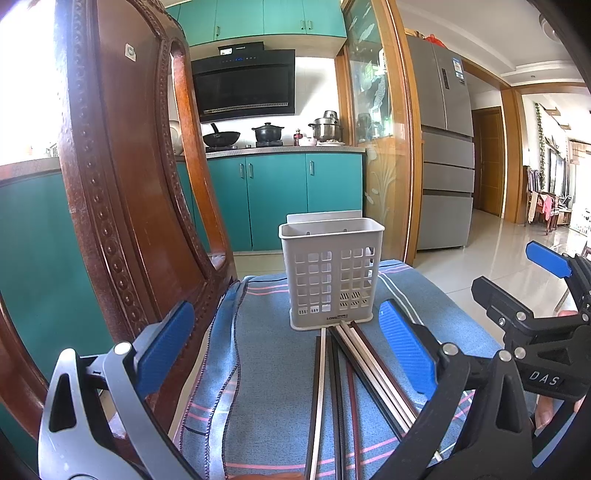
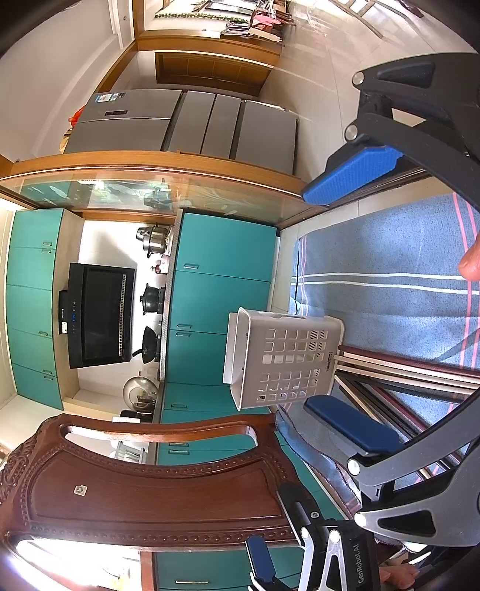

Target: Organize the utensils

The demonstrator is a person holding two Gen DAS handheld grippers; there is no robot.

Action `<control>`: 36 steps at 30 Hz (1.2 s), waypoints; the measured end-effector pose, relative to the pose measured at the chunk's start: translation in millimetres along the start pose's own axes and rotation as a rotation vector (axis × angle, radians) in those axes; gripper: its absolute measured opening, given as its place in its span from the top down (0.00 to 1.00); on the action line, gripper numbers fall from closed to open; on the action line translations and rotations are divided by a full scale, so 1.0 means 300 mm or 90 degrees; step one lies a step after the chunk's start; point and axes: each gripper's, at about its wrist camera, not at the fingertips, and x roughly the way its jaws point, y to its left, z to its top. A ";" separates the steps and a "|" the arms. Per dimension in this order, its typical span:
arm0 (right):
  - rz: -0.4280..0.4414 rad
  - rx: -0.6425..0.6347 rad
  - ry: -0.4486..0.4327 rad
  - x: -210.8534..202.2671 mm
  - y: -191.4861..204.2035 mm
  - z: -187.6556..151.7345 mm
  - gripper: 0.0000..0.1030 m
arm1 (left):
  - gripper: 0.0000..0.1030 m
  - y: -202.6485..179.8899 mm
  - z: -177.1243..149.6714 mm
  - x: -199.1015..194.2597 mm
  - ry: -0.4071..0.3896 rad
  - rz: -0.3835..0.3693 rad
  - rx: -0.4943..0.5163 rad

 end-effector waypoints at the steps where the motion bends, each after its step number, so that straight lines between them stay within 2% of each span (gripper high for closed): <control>1: 0.000 0.000 0.000 0.000 0.000 0.000 0.02 | 0.03 -0.001 0.001 0.000 0.000 0.000 0.000; 28: 0.002 0.004 -0.003 -0.006 -0.007 0.000 0.02 | 0.03 0.005 -0.003 0.010 0.004 0.000 0.002; 36: -0.011 -0.006 0.013 0.008 -0.001 -0.004 0.02 | 0.03 -0.002 -0.010 0.028 0.017 0.006 0.010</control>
